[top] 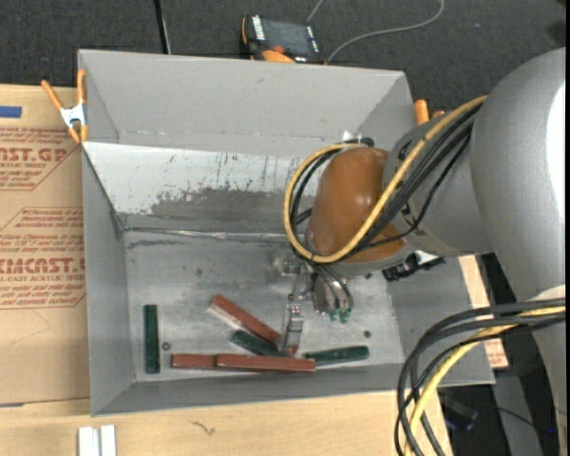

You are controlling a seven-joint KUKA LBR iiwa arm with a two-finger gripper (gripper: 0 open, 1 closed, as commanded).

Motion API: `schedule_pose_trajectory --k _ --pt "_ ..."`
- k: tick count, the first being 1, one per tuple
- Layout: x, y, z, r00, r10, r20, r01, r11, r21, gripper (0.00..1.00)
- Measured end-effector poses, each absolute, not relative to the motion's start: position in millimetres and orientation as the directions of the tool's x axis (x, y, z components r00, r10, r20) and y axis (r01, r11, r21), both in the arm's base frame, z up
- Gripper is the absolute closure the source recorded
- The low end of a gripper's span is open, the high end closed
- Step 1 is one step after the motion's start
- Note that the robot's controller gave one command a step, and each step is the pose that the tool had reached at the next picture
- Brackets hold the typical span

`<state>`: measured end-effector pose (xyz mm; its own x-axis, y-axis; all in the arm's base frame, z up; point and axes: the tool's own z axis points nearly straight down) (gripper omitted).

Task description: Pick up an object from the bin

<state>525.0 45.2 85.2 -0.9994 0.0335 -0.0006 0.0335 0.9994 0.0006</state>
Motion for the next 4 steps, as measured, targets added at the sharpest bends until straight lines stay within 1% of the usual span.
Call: schedule_pose_trajectory --k 1,2,3,4 --pt "497.4 108 82 -1.0 0.0 -0.009 0.0 1.0 0.004 0.0" --pt "496.0 104 81 -1.0 0.004 0.0 0.004 1.0 0.001 1.0" --pt "514.8 31 240 -0.999 0.054 -0.008 0.054 0.999 0.0 1.0" --pt "501.9 15 191 -1.0 -0.028 0.004 -0.028 1.0 -0.001 1.0"
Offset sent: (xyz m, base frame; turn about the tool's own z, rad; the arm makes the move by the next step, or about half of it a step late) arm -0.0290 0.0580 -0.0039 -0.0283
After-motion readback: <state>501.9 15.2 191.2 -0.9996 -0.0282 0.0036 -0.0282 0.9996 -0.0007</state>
